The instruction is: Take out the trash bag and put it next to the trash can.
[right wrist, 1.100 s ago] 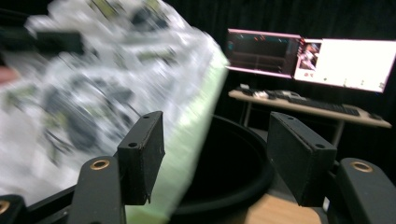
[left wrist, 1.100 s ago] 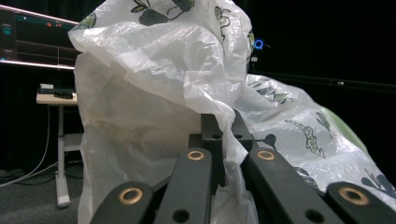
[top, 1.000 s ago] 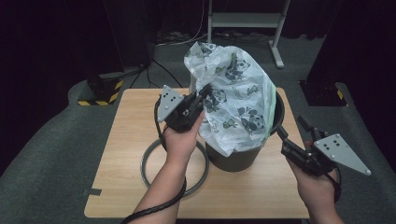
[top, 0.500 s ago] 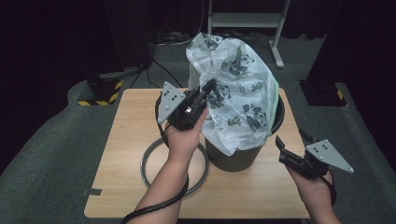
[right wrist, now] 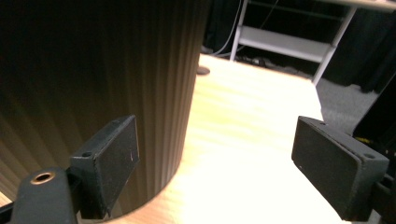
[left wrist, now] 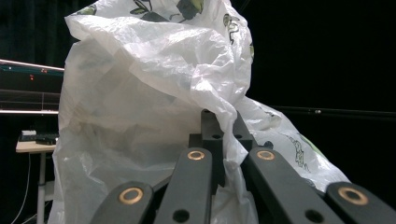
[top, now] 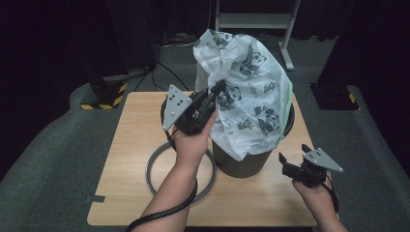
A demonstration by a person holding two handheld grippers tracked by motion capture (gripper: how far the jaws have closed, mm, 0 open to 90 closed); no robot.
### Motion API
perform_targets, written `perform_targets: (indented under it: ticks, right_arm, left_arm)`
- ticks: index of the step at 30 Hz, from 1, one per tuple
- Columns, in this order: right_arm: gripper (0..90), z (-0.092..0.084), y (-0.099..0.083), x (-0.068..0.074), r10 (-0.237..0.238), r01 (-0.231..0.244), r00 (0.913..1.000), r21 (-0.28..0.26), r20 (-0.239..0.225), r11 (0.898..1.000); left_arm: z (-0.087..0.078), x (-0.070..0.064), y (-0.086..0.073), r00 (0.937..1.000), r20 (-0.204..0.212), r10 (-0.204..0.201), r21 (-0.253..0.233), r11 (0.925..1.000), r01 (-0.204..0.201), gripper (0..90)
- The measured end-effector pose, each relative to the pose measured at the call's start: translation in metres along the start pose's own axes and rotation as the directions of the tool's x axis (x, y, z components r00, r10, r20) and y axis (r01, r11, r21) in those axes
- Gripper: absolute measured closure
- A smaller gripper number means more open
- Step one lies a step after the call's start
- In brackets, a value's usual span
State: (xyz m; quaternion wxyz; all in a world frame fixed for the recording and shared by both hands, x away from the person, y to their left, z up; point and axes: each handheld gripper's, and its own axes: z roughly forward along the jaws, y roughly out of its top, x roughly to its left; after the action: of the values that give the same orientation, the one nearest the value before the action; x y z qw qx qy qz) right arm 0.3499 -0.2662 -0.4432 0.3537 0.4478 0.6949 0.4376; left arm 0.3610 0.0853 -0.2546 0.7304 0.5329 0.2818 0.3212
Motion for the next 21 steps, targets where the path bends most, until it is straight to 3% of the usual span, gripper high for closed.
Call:
perform_targets:
  ticks: [3, 9, 11, 12, 13, 17, 21]
  right_arm:
    - [14.4, 0.012, -0.017, -0.005, 0.008, -0.007, 0.9993, 0.033, -0.036, 0.999]
    - [14.6, 0.024, -0.035, -0.012, 0.013, -0.009, 0.9985, 0.065, -0.053, 0.998]
    - [14.6, 0.028, -0.043, -0.014, 0.013, -0.007, 0.998, 0.1, -0.061, 0.995]
    - [14.6, 0.028, -0.043, -0.014, 0.013, -0.007, 0.998, 0.1, -0.061, 0.995]
    - [14.7, 0.033, -0.049, -0.014, 0.016, -0.009, 0.9987, 0.14, -0.049, 0.99]
    - [14.9, 0.039, -0.059, -0.018, 0.03, -0.024, 0.9993, 0.197, -0.024, 0.98]
    - [14.9, 0.04, -0.062, -0.022, 0.042, -0.038, 0.999, 0.217, -0.014, 0.975]
  left_arm:
    - [0.001, 0.001, 0.002, 1.0, 0.002, 0.003, -0.003, 1.0, -0.003, 89.4]
    - [0.001, -0.002, 0.006, 0.9999, 0.012, 0.009, -0.014, 0.9999, -0.009, 89.5]
    - [0.001, -0.003, 0.009, 0.9999, 0.014, 0.009, -0.027, 0.9996, -0.008, 89.5]
    - [0.001, -0.003, 0.009, 0.9999, 0.014, 0.009, -0.027, 0.9996, -0.008, 89.4]
    - [0.001, -0.003, 0.012, 0.9999, 0.015, 0.005, -0.032, 0.9995, -0.004, 89.4]
    - [0.001, -0.004, 0.017, 0.9998, 0.017, 0.012, -0.039, 0.9992, -0.011, 89.5]
    - [0.001, -0.005, 0.024, 0.9996, 0.023, 0.015, -0.057, 0.9983, -0.014, 89.5]
